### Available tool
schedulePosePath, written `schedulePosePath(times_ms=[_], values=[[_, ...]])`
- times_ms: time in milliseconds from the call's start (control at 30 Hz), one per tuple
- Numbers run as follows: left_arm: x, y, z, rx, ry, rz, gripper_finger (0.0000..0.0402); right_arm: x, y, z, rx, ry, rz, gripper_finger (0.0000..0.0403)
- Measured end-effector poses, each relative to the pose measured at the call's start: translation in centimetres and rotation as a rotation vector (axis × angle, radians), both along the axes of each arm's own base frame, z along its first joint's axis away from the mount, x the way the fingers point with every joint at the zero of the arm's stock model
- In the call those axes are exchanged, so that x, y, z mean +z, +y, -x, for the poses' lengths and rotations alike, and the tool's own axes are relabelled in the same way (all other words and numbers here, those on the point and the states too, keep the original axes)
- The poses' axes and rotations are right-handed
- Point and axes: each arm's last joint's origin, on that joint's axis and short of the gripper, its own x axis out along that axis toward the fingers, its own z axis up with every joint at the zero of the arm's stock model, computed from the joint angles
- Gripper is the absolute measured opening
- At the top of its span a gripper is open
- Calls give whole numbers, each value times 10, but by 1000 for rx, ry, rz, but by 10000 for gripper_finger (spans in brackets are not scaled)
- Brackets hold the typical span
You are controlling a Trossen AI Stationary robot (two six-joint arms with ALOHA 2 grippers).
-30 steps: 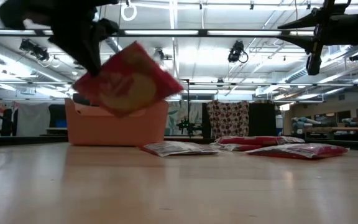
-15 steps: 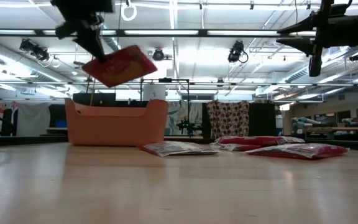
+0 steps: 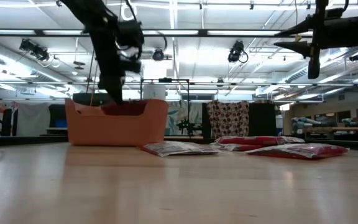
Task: Sort popcorn bags into baskets
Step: Put the red popcorn bag into the orange container
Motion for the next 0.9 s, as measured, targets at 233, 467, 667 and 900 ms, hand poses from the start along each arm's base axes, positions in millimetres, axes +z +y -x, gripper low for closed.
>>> schedulePosePath(times_ms=[233,467,667,900], values=[[-28,6,-8,-20,92,84,53,2,0,0,-9,-23,-1,89],[-9,-15,-12,-122,27,65,130,2,0,0,-1,-25,-6,89],[28,-46,-6,-45,-241,124,137,21,2,-8,83,238,52,83],[63,-68,8,138,-587,332,116,34,-2,-26,135,787,176,79]])
